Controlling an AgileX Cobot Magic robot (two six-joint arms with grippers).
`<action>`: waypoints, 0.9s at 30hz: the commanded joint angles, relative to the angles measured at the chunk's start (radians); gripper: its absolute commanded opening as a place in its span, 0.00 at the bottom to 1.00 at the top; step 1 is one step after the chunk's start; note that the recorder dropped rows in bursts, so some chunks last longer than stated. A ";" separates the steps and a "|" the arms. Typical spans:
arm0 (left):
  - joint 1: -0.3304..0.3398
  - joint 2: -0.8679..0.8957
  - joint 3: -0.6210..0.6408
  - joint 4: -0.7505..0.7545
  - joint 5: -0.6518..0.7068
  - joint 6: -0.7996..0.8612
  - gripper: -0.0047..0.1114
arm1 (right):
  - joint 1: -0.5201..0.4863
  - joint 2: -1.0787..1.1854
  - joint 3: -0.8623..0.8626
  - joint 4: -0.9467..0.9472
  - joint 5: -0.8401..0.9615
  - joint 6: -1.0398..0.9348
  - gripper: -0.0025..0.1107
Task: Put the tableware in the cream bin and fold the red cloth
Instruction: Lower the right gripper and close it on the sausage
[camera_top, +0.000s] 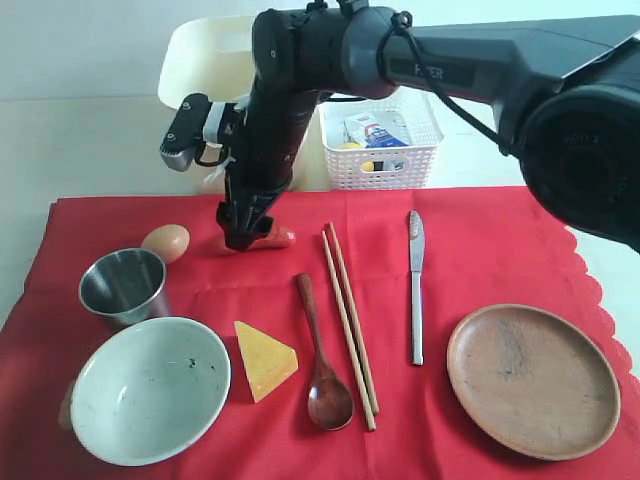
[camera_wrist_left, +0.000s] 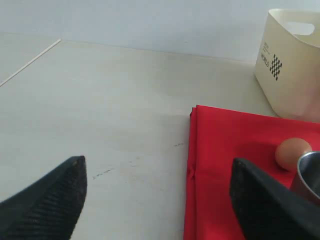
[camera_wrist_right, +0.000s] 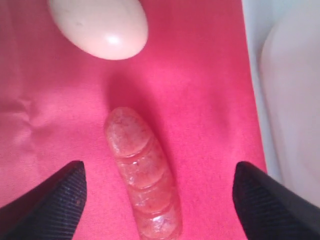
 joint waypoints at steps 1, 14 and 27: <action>-0.003 -0.005 0.002 -0.002 -0.010 -0.004 0.69 | -0.001 0.020 0.000 -0.015 -0.038 -0.003 0.69; -0.003 -0.005 0.002 -0.002 -0.010 -0.004 0.69 | -0.001 0.060 0.000 -0.015 -0.037 0.013 0.46; -0.003 -0.005 0.002 -0.002 -0.010 -0.004 0.69 | 0.001 0.026 0.000 -0.004 0.059 0.020 0.02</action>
